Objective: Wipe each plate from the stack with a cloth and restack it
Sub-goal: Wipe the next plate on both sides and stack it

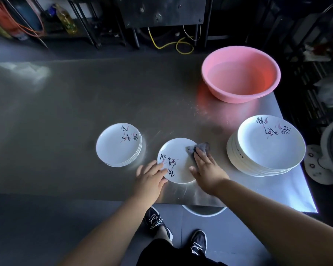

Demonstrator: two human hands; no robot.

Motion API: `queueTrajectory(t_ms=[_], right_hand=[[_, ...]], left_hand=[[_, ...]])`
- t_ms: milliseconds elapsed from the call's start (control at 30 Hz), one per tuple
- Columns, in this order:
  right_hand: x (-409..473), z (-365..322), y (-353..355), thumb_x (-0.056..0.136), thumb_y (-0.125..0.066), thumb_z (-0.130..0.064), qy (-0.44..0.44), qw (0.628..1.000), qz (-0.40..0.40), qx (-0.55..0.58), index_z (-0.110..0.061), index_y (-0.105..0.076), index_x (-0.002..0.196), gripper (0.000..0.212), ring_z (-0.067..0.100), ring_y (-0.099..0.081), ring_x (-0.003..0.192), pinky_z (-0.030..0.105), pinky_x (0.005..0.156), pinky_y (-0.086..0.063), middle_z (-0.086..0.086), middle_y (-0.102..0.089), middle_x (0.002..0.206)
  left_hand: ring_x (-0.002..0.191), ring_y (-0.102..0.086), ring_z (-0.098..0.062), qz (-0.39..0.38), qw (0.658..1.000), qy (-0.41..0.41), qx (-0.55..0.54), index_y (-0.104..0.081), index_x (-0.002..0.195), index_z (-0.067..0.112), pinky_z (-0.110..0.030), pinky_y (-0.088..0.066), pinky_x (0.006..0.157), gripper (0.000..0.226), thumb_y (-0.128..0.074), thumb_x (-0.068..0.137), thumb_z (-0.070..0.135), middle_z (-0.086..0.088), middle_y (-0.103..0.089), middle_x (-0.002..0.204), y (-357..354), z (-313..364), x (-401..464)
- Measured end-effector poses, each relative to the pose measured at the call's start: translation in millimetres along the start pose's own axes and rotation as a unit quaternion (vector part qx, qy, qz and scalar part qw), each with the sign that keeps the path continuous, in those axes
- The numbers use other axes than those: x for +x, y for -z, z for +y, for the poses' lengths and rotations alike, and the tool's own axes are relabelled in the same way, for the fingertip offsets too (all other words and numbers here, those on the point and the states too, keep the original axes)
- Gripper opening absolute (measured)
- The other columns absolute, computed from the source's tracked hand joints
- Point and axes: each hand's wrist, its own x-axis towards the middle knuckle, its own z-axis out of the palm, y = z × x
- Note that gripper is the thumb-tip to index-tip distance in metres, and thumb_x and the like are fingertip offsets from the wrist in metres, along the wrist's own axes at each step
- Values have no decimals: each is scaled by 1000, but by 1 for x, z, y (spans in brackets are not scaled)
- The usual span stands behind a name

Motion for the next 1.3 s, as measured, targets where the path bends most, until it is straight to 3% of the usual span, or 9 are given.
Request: queueTrajectory(t_ms=[133,233,467,633,700,800,933,1133,1300], right_hand=[[-45,-29,-65,99,-4,-69,-34,999,-33,-15,-5,9,166,93,35,21,159,47,132,0,5,21,173],[-56,-29,-83,91,16,-75,-4,998,-54,-37,-8,9,166,101,35,18,160,50,131,-5,6,19,174],[-3,-6,-33,110,-34,-45,14,998,56,-19,-17,-16,168,67,32,-1,162,45,129,-21,-3,-5,176],[-41,-13,-83,84,-76,-19,87,984,138,-68,-10,-52,148,69,43,-55,122,51,96,-58,13,-51,150],[-45,-6,-87,83,-78,-12,145,974,169,-47,-15,-57,138,59,37,-59,114,46,93,-59,9,-58,138],[-46,-13,-56,100,-54,-30,114,971,193,87,-23,-64,107,14,29,-63,98,41,84,-55,-1,-67,108],[-49,-19,6,101,-47,-44,-43,982,116,140,-28,-56,83,26,6,-64,70,34,63,-50,-19,-69,72],[-10,-7,43,90,-48,-57,-165,986,-36,10,-22,-69,83,42,16,-69,63,31,68,-59,-6,-70,66],[23,-13,44,83,-46,-56,-177,979,-102,-13,-16,-65,87,44,25,-67,79,30,68,-52,6,-73,89]], left_hand=[[116,-57,-18,57,997,22,-43,-81,92,31,-39,-36,94,20,-78,74,39,10,-73,109,-7,17,-4],[107,-61,-22,67,995,19,-67,-79,91,30,-38,-38,88,20,-71,79,44,10,-68,103,-8,27,-13],[88,-56,-21,46,994,64,-77,-76,97,39,-37,-38,77,21,-84,80,29,16,-64,100,-9,42,-14],[81,-59,-22,23,993,94,-64,-74,87,32,-35,-30,75,21,-90,74,34,14,-67,89,-10,50,-6],[80,-60,-22,-6,992,107,-70,-72,85,31,-36,-31,75,23,-91,72,34,13,-67,88,-9,52,-6],[84,-65,-19,-20,987,115,-107,-70,87,29,-38,-41,76,27,-90,70,36,12,-66,91,-1,49,-8],[88,-67,-22,-12,978,152,-146,-67,105,28,-40,-54,77,32,-68,84,51,11,-63,108,17,42,-12],[133,-55,-31,-161,917,311,-191,-31,159,13,-41,-46,108,78,-68,96,44,-13,-57,146,40,34,12],[90,-67,-23,-254,892,320,-196,-47,130,20,-36,-55,81,43,-58,99,47,1,-67,112,54,16,39]])
